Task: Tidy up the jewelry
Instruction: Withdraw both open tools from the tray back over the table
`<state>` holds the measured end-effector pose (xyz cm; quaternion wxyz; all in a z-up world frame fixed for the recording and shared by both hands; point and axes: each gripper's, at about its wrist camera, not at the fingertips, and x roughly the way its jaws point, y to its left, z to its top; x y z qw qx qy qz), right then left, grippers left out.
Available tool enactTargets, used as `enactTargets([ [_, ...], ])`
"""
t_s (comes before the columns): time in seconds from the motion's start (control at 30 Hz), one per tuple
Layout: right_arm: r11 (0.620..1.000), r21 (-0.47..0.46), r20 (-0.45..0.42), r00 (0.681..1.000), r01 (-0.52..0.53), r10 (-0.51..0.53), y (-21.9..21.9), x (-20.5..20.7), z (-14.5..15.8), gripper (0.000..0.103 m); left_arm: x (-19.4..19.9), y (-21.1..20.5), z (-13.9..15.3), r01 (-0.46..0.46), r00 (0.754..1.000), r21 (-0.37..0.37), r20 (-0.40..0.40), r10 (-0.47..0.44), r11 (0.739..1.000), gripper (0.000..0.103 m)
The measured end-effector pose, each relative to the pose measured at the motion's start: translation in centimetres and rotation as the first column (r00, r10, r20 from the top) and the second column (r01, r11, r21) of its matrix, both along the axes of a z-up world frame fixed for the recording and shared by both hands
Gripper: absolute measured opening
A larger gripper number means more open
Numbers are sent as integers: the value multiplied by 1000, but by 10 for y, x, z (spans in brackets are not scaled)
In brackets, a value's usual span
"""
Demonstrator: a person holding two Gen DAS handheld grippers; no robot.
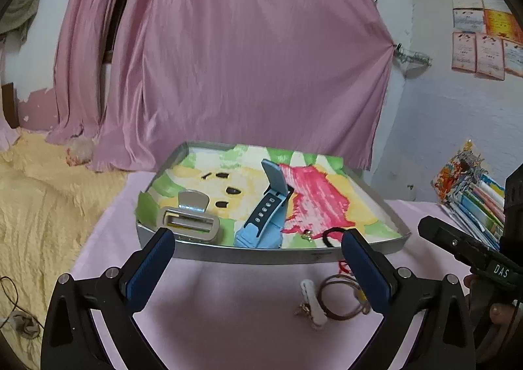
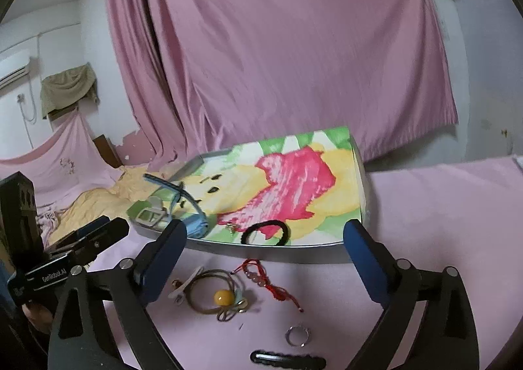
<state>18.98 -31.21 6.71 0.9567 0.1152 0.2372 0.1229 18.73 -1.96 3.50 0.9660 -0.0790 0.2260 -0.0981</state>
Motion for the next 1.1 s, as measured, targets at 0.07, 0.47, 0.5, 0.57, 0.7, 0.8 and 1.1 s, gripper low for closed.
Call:
enactTargets([
  [0.07,1000,-14,36,999,1,0,0,-12,5,95,-12,0,2,-3,999,-5,36,3,1000,102],
  [0.47,994,-76,189,980,73,-58,-6,-80,19,100,-56,-1,1,-13,995,14,102,12,1000,102],
  [0.5,994,-81,192,980,72,-55,-7,-83,18,100,-60,-1,0,-18,994,17,109,16,1000,102],
  [0.57,994,-86,191,981,61,-44,-7,-89,16,100,-67,-2,-2,-29,992,25,126,26,999,102],
  [0.7,995,-85,171,984,59,-44,-10,-97,10,100,-79,-5,-5,-43,987,63,156,32,997,102],
  [0.8,994,-91,155,987,65,-50,-13,-99,5,100,-84,-9,-8,-36,987,95,161,21,995,102],
  [1.1,984,-175,53,998,36,-27,-8,-99,-10,100,-72,-16,-18,43,999,153,9,-45,987,102],
])
